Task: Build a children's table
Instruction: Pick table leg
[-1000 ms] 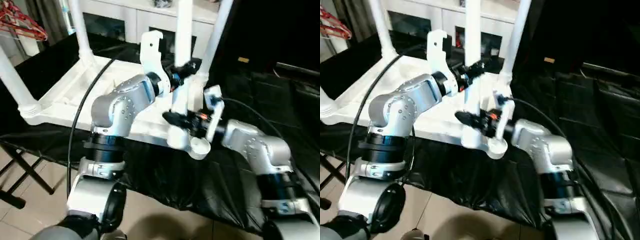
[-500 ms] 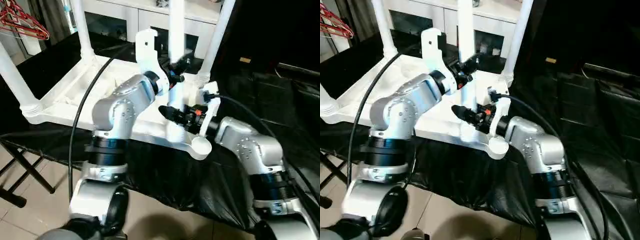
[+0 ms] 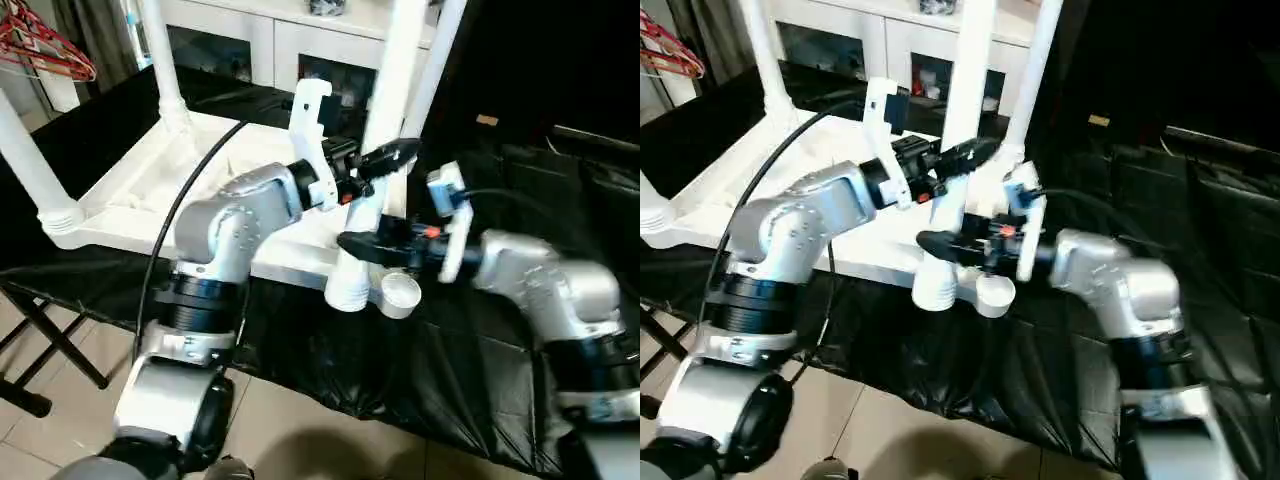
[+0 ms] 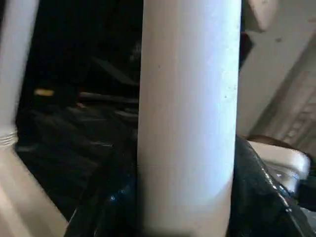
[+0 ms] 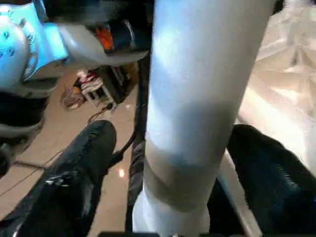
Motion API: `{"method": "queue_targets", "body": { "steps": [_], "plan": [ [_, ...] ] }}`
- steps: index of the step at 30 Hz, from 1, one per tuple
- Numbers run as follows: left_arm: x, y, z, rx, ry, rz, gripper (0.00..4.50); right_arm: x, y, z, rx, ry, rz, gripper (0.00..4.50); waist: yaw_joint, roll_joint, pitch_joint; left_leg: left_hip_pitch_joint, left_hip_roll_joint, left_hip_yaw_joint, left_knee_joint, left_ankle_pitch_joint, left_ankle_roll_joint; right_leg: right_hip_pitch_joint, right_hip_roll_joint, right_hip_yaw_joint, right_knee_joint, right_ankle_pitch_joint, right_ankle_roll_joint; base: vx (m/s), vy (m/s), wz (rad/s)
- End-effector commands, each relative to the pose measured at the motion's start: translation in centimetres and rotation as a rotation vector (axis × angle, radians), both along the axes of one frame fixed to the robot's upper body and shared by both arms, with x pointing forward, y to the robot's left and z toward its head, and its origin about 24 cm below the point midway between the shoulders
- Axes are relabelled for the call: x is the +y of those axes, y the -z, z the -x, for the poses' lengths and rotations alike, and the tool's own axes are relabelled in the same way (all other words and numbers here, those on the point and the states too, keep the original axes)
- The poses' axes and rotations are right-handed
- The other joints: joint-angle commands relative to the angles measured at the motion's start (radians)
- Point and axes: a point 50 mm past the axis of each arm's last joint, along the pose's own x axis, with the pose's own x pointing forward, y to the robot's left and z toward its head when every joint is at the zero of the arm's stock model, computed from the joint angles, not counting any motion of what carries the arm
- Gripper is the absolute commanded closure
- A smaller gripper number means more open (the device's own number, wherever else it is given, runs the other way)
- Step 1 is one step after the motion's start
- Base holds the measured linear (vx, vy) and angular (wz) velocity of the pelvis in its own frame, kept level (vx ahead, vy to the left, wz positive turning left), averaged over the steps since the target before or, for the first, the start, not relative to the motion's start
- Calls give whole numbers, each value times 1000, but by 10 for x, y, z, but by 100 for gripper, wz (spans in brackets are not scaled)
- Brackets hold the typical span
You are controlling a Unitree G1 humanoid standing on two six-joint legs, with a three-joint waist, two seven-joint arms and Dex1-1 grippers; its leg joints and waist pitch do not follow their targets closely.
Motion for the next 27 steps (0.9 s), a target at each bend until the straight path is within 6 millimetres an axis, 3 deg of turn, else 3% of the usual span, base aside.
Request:
{"method": "queue_targets", "body": {
  "steps": [1,4,15,27],
  "plan": [
    [-7,-15,6,-42,75,32,266,0,-6,2,-16,-40,12,20,1,-3,-80,9,-16,20,-61,-120,17,77,-22,17,-52,-107,-207,0,0,0],
    [-9,-16,8,-39,107,45,266,1,-2,3,-25,-53,51,0,1,-6,-80,9,-17,21,-60,-116,20,77,-22,16,-53,-110,-210,0,0,0],
    [-8,-21,9,-12,135,108,266,5,3,2,-29,-56,59,0,2,-6,-80,7,-17,20,-61,-121,16,76,-22,16,-55,-140,-196,0,0,0],
    [-8,-21,11,-9,161,96,266,5,3,1,-14,-57,46,114,3,-4,-80,9,-17,20,-60,-115,20,77,-21,16,-52,-113,-208,0,0,0]
  ]
}}
